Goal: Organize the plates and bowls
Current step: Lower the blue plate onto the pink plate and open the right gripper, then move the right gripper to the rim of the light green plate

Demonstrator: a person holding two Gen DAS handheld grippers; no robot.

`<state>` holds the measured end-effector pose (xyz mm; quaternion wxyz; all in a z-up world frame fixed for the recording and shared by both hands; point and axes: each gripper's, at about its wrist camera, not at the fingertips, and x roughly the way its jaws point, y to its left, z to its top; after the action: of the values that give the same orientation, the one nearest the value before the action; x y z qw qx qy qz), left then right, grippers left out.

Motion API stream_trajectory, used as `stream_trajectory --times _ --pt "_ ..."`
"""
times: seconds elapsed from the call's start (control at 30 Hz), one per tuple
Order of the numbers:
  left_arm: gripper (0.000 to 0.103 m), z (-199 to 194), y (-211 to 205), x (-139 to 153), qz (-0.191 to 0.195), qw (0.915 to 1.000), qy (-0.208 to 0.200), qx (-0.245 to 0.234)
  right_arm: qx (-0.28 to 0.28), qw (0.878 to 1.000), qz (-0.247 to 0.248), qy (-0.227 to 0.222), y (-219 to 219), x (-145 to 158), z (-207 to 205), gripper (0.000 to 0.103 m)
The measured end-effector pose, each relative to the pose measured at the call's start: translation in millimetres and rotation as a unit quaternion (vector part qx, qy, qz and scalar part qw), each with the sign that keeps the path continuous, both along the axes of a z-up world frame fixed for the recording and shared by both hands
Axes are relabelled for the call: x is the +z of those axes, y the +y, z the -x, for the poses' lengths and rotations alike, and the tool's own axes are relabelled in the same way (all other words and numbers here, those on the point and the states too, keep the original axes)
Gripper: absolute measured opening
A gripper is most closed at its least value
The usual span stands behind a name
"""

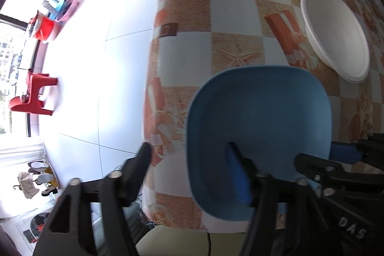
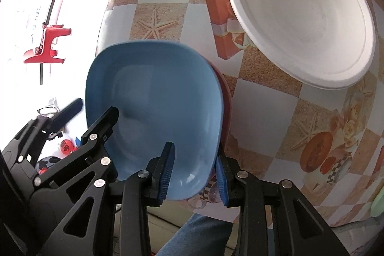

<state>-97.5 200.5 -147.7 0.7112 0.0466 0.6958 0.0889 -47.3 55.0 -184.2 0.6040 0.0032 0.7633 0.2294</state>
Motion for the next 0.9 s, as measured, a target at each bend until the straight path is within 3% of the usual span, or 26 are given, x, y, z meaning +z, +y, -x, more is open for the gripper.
stream_trajectory --times 0.07,0.1,0.13,0.2,0.3,0.37,0.43,0.73,0.9 --pt "0.08 3.5 3.5 2.2 -0.017 0.9994 -0.016 0.025 0.008 1.0 -0.001 -0.007 -1.8 3.8 1.8 0.035" --pt "0.08 5.0 4.6 3.4 -0.021 0.9992 -0.016 0.029 0.012 1.0 -0.002 -0.011 -3.3 6.3 2.9 0.041" --pt "0.08 6.2 5.3 2.1 -0.025 0.9991 -0.012 0.033 0.016 1.0 0.005 -0.017 -4.3 8.0 3.4 0.054" --pt "0.084 9.6 7.7 0.8 -0.011 0.9989 -0.013 0.043 0.016 0.999 0.006 -0.028 -9.8 12.2 2.7 0.067" --pt "0.091 15.1 5.6 3.7 0.014 0.9982 -0.02 0.054 0.006 1.0 -0.006 -0.022 -21.9 16.9 2.1 0.068" --pt "0.103 17.1 5.6 4.3 0.014 0.9979 -0.018 0.06 0.004 1.0 -0.004 -0.029 -31.2 21.6 2.7 0.08" --pt "0.103 20.6 2.2 4.7 0.029 0.9972 -0.017 0.066 0.001 0.999 -0.009 -0.034 -40.5 24.9 2.4 0.103" --pt "0.103 23.7 -55.6 11.6 0.051 0.9987 -0.001 -0.004 0.007 0.998 0.009 -0.061 -75.5 33.8 5.7 0.103" --pt "0.103 23.5 -100.9 16.1 0.068 0.9962 0.014 -0.053 -0.014 0.998 0.025 -0.062 -119.2 35.6 10.1 0.103"
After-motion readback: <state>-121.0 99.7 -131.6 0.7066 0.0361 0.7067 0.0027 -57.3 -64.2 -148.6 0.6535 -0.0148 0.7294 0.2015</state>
